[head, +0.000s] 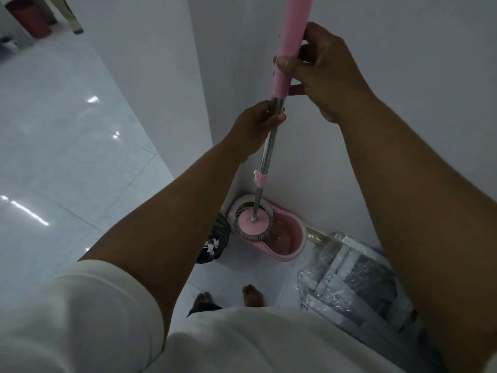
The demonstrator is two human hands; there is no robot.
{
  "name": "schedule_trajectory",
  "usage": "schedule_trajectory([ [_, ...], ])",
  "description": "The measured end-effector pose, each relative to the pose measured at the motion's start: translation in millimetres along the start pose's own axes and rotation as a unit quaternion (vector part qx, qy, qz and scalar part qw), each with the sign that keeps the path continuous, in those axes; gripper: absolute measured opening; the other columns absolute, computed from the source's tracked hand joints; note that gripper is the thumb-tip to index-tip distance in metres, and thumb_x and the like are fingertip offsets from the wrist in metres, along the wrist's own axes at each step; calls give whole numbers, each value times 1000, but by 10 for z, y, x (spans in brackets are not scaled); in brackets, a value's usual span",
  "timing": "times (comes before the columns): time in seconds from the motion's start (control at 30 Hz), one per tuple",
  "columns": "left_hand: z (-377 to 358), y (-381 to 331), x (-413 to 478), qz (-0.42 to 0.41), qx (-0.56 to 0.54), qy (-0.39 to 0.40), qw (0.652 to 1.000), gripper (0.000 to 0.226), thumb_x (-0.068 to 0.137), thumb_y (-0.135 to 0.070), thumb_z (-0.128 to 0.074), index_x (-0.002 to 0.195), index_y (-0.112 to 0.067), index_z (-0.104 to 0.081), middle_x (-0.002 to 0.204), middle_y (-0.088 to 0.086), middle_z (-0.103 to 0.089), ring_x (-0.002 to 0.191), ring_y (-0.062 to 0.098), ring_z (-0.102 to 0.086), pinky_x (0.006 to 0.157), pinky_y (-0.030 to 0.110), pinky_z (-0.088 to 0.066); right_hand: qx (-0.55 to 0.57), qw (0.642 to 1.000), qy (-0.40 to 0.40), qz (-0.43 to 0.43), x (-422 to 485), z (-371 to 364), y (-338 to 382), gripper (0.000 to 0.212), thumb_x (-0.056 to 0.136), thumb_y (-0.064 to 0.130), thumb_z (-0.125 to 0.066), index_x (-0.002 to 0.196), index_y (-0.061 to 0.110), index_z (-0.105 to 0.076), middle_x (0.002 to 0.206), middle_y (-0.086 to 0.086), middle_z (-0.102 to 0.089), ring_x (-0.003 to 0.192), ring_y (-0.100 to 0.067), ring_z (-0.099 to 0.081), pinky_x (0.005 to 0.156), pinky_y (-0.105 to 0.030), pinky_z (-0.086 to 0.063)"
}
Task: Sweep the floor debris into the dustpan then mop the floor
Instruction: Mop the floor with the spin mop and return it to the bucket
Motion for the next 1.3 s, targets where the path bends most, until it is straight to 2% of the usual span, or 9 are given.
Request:
schedule_trajectory([
  [0.1, 63, 155, 134, 18, -4, -3, 1000, 31, 95, -35, -60, 118, -14, -61, 112, 19, -64, 92, 25, -59, 94, 47, -51, 2, 1000, 5, -17, 160, -149, -95, 40, 91, 23, -64, 130, 20, -52, 112, -1, -64, 102, -15, -65, 76, -34, -61],
  [0.23, 156, 249, 356, 26, 1, -8, 1000, 29, 96, -37, -57, 118, -18, -60, 115, 15, -64, 107, 32, -60, 97, 46, -48, 1, 1000, 0, -27, 429, -282, -157, 40, 91, 23, -63, 130, 20, -52, 112, -1, -63, 104, -16, -63, 75, -35, -61],
  [0.4, 268, 303, 662, 39, -4, -36, 999, 33, 97, -41, -54, 120, -19, -61, 99, -4, -62, 92, 17, -58, 95, 44, -49, -5, 999, -6, -41, 822, -403, -225, 43, 92, 26, -62, 133, 19, -52, 117, -2, -63, 106, -18, -62, 84, -39, -58],
  [0.53, 356, 351, 903, 55, 3, -47, 997, 35, 98, -43, -51, 120, -17, -61, 104, 0, -62, 95, 20, -58, 95, 45, -49, -13, 999, -8, -46, 1111, -495, -299, 42, 93, 28, -61, 132, 16, -52, 117, -3, -63, 105, -17, -62, 88, -39, -57],
  [0.6, 381, 358, 1010, 71, 15, -46, 996, 37, 98, -45, -49, 120, -17, -61, 102, -1, -61, 94, 20, -58, 95, 43, -51, -22, 999, -17, -44, 1219, -516, -336, 41, 93, 29, -60, 132, 16, -53, 115, -1, -63, 103, -15, -63, 87, -37, -57],
  [0.77, 357, 328, 1252, 91, 23, -28, 995, 38, 99, -44, -49, 121, -16, -60, 102, 0, -59, 100, 24, -59, 97, 44, -51, -55, 996, -63, -40, 1374, -481, -442, 40, 94, 31, -59, 131, 16, -57, 116, 1, -65, 96, -8, -61, 82, -20, -54],
  [0.97, 335, 401, 1332, 103, 15, -28, 994, 35, 97, -42, -53, 119, -16, -62, 97, -3, -59, 102, 24, -59, 98, 46, -50, -36, 996, -58, -56, 1389, -476, -553, 38, 93, 39, -60, 123, 17, -64, 108, 0, -69, 93, -13, -66, 83, -33, -57],
  [1.13, 342, 343, 1269, 104, -7, -38, 994, 39, 97, -41, -56, 129, -18, -57, 107, 1, -59, 108, 26, -59, 100, 45, -50, -32, 997, -48, -60, 1318, -459, -527, 38, 93, 39, -59, 123, 15, -64, 113, -1, -68, 97, -13, -65, 89, -34, -55],
  [1.3, 352, 276, 1089, 97, -16, -52, 994, 61, 90, -51, -62, 141, -21, -48, 131, 6, -60, 112, 24, -59, 98, 36, -50, -49, 993, -60, -95, 1151, -389, -540, 52, 92, 46, -58, 132, 12, -58, 124, -3, -65, 107, -14, -63, 96, -35, -52],
])
Point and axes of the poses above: each hand's wrist, its own x-axis towards the middle knuckle, its own z-axis out of the back of the hand, y = z × x, the point moved 4 cm from there along x, towards the middle knuckle
